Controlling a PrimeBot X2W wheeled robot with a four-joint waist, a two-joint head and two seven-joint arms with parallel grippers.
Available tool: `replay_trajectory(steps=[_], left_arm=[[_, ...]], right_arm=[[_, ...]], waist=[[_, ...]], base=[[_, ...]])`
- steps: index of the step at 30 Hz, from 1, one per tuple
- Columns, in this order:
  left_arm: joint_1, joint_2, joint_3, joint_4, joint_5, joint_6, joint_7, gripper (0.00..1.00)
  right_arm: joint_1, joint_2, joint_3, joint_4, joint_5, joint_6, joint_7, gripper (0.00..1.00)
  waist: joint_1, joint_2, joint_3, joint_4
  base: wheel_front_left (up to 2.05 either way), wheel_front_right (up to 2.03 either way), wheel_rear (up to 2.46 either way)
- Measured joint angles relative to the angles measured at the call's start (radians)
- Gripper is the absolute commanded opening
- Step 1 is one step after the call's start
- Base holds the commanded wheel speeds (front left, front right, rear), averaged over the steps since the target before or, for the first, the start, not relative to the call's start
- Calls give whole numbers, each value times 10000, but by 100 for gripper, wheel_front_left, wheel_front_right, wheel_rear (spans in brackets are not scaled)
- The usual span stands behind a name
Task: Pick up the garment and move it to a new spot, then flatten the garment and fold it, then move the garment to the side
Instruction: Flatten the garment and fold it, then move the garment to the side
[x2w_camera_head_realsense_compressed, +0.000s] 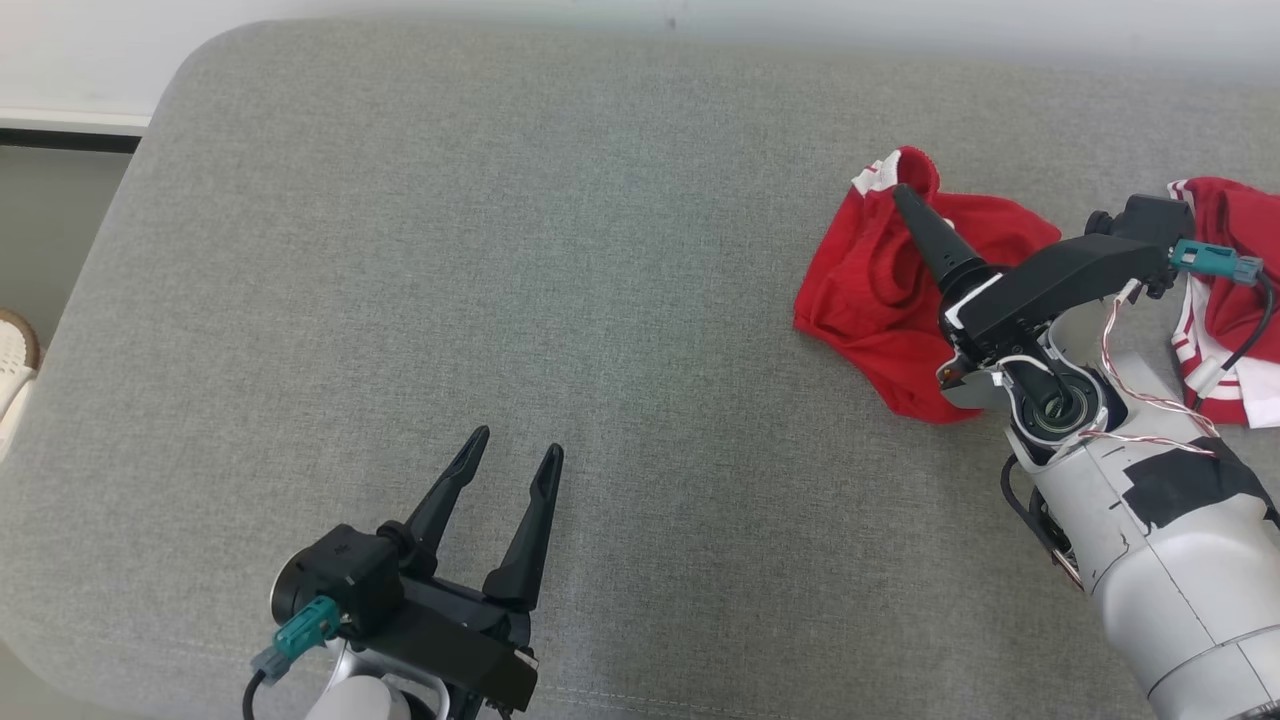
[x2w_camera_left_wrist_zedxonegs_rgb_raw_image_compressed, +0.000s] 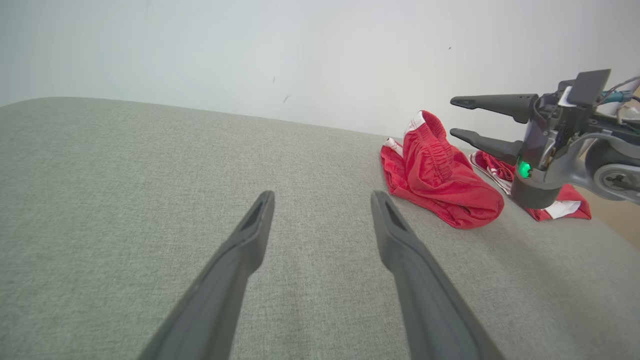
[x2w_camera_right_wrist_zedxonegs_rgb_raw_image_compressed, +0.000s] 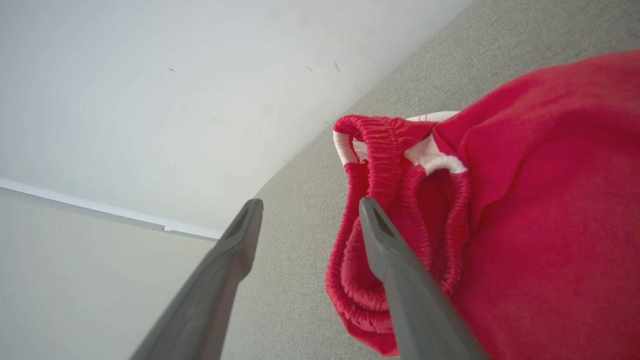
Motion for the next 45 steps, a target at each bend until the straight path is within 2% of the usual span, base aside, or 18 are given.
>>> replay_trajectory(steps=[8,18,25,35,45], left_arm=[[20,-29,161,132,75,-10,0,100],[278,17,314,67,339,-94,0,100],[271,-25,242,-13,414,-125,0,100],[244,-111,167,-159,510,-263,0,100],[98,-159,222,-102,516,-278,0,100]], right_arm=[[206,-119,297,-140,-226,113,-330,100],[1151,-811,362,-675,-763,128,-1308,100],[1546,-1264,345,-550,-1204,128,-1962,100],[1529,-1246,221,81,-1296,-389,-2197,100],[1036,-955,217,892,-1114,-612,-1741,100]], waist=[[0,0,-172,-137],[0,0,-457,-586],[0,0,-543,-743],[0,0,-246,-529],[0,0,105,-36]], base=[[0,0,0],[0,0,0],[0,0,0],[0,0,0],[0,0,0]])
